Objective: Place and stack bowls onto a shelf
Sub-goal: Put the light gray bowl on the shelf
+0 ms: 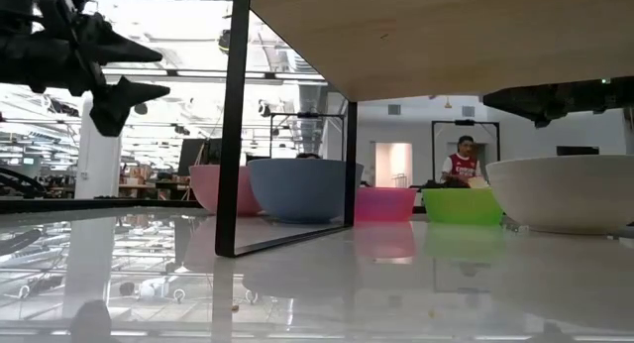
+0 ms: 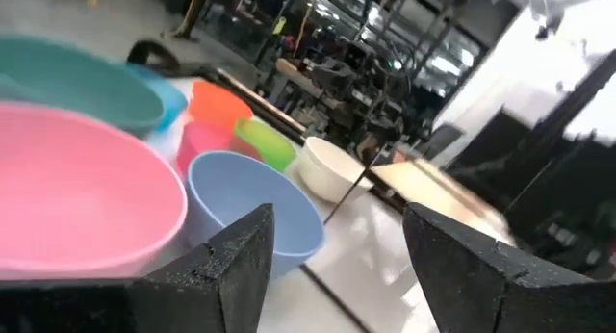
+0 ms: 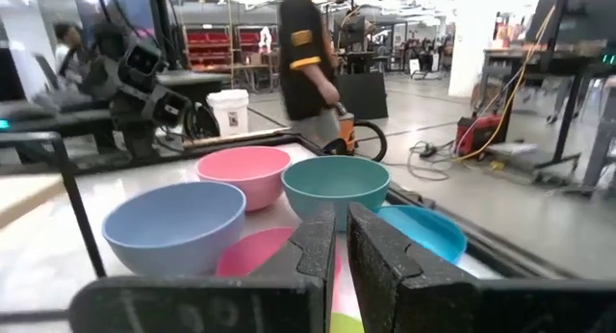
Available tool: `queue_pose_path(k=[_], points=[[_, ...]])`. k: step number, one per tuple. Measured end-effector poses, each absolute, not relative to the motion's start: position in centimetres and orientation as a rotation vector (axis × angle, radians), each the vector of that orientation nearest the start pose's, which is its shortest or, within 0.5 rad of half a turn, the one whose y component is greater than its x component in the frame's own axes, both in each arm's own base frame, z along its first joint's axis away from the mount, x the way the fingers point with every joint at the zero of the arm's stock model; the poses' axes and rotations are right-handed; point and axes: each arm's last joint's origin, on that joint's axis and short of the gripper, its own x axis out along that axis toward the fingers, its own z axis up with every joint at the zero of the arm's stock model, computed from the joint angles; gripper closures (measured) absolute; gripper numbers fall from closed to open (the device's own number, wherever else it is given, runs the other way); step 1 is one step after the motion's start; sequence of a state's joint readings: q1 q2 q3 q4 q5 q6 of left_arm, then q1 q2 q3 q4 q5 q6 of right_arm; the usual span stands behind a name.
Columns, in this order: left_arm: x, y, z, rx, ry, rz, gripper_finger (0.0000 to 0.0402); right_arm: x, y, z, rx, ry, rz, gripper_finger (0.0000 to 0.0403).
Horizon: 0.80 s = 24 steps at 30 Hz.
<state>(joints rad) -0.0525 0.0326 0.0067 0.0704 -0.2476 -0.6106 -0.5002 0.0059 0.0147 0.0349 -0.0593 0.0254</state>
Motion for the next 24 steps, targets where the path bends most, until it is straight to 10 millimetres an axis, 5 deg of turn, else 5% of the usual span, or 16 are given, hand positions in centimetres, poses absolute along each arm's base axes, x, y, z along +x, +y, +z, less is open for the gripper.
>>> queue_pose_path(k=[7, 18, 24], points=[[9.81, 0.4, 17.05, -0.813, -0.155, 0.232, 0.0182, 8.6, -4.5, 17.14, 0.029, -0.052, -0.441, 0.0344], [9.67, 0.76, 17.17, -0.939, -0.245, 0.342, 0.0182, 8.6, -4.49, 17.16, 0.766, -0.216, -0.399, 0.0344], [9.47, 1.07, 17.7, -0.949, -0.353, 0.427, 0.0182, 8.66, -4.36, 17.19, 0.968, -0.239, -0.34, 0.0344]])
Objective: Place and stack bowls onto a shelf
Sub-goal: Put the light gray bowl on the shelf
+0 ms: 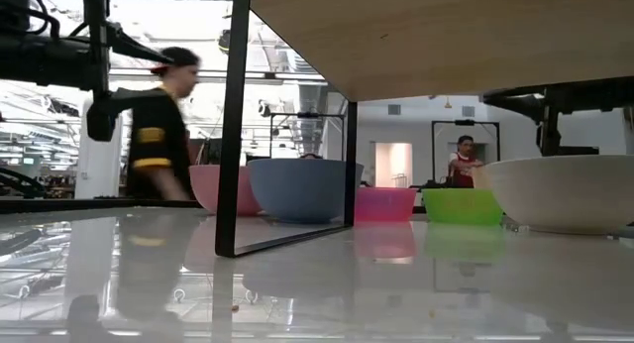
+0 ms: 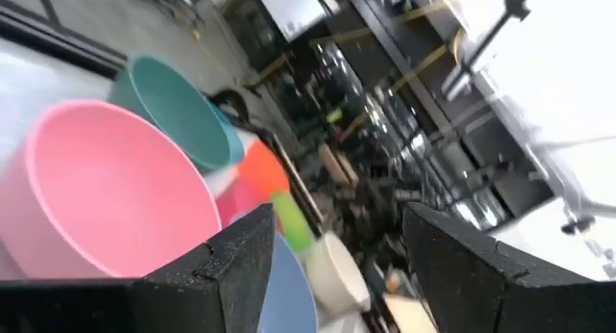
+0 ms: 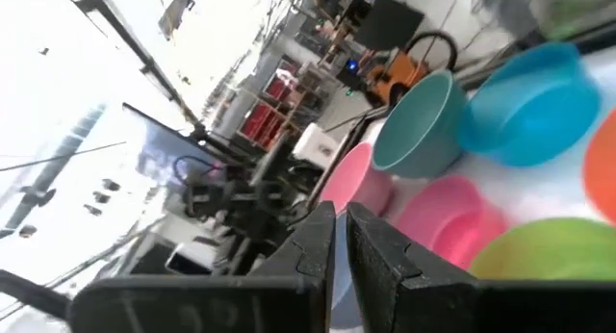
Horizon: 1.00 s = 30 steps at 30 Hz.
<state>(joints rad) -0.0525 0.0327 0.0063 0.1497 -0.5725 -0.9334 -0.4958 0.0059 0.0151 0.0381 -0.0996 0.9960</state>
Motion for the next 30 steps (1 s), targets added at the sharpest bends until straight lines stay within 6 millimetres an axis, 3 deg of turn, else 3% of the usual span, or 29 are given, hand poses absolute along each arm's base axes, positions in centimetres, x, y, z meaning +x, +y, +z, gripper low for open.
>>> queue_pose_path(k=[6, 18, 22, 25, 30], points=[[9.2, 1.5, 18.1, -1.026, -0.487, 0.544, 0.0182, 8.7, -4.3, 17.2, 0.998, -0.248, -0.343, 0.0344], [8.5, 1.6, 19.9, -1.081, -0.689, 0.51, 0.0182, 8.6, -4.4, 17.7, 1.097, -0.346, -0.348, 0.0344], [7.9, 1.8, 21.6, -1.062, -0.77, 0.547, 0.0182, 8.1, -4.3, 20.1, 0.984, -0.57, -0.247, 0.0344], [7.1, 1.8, 23.3, -1.01, -0.828, 0.541, 0.0182, 7.1, -3.8, 23.1, 0.834, -0.683, -0.22, 0.0339], [5.6, 2.0, 26.7, -0.915, -0.873, 0.602, 0.0182, 5.7, -3.2, 28.4, 0.698, -0.59, -0.34, 0.031]])
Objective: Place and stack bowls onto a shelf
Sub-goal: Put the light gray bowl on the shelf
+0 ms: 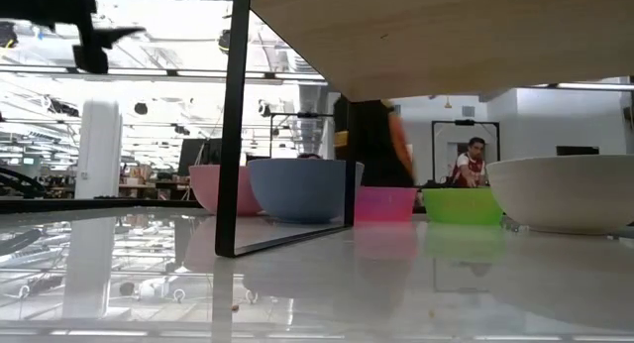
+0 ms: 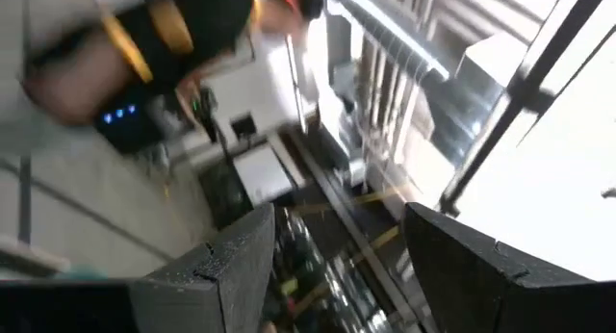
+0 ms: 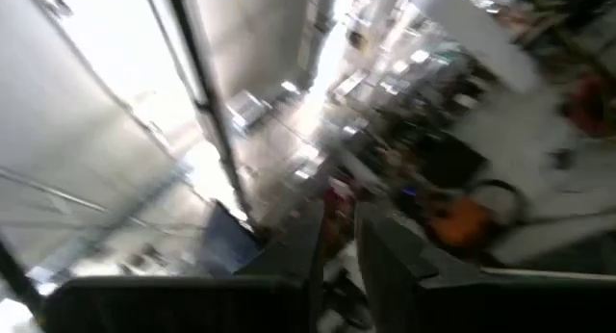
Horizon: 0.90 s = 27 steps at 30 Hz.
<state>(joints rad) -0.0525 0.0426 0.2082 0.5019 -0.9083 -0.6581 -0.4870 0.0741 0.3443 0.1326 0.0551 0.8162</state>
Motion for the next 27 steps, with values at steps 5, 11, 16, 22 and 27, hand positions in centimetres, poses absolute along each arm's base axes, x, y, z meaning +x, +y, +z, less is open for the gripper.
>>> queue_pose_path(k=[5, 11, 16, 22, 27], points=[[4.9, 2.1, 30.3, -0.801, -0.829, 0.696, 0.0182, 5.5, -3.1, 33.9, 0.622, -0.308, -0.475, 0.0246], [6.2, 2.0, 34.5, -0.719, -0.654, 0.735, 0.0182, 7.2, -4.0, 37.6, 0.621, 0.177, -0.615, 0.017], [8.8, 1.8, 37.7, -0.613, -0.435, 0.781, 0.0182, 9.4, -5.1, 38.1, 0.614, 0.584, -0.683, 0.0159], [12.0, 2.2, 41.4, -0.52, -0.222, 0.749, 0.0182, 12.0, -6.3, 35.7, 0.6, 1.016, -0.655, 0.0163], [14.5, 3.2, 43.4, -0.506, -0.097, 0.655, 0.0182, 13.3, -5.9, 33.1, 0.594, 1.167, -0.57, 0.0163]])
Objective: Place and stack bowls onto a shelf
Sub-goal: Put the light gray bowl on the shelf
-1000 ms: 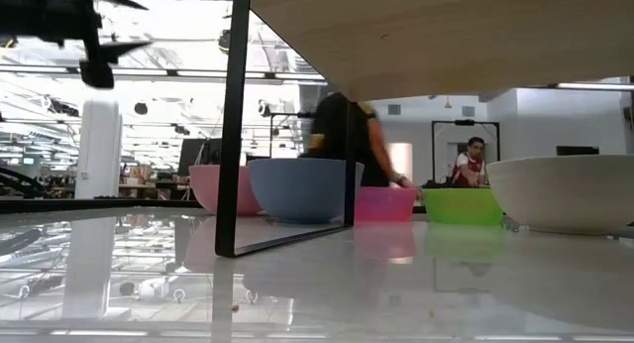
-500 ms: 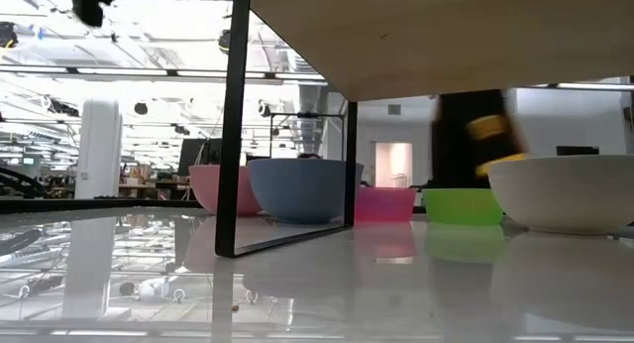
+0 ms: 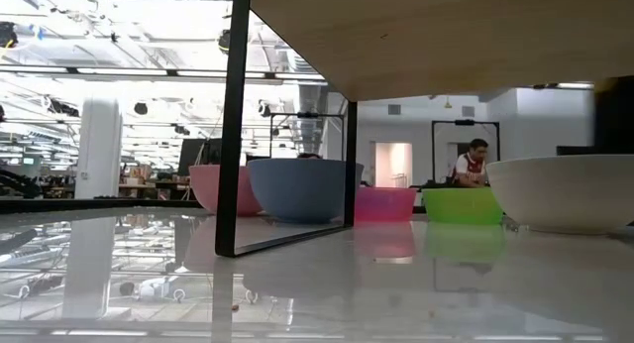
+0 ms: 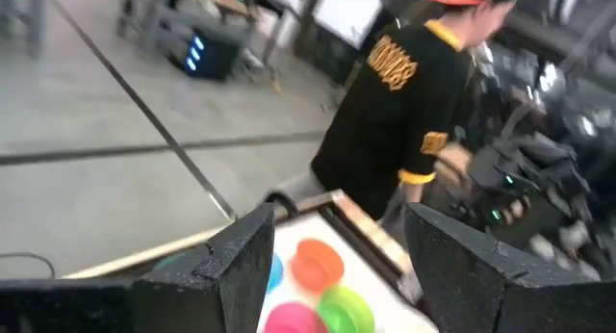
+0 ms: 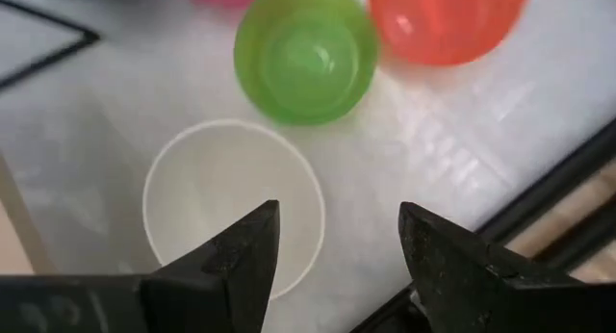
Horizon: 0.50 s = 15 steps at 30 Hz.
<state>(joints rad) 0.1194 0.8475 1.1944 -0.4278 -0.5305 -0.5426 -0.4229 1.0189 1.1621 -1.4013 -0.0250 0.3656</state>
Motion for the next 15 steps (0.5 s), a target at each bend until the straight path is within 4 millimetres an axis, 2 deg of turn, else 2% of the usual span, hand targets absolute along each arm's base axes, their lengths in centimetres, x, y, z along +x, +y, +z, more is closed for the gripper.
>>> queue_pose_path(k=[5, 15], points=[[16.6, 4.6, 43.6, -0.521, -0.012, 0.563, 0.0182, 13.1, -4.1, 30.4, 0.612, 1.209, -0.538, 0.0163], [19.3, 7.3, 42.0, -0.563, 0.108, 0.481, 0.0182, 13.5, -1.5, 26.3, 0.631, 1.245, -0.567, 0.0163]])
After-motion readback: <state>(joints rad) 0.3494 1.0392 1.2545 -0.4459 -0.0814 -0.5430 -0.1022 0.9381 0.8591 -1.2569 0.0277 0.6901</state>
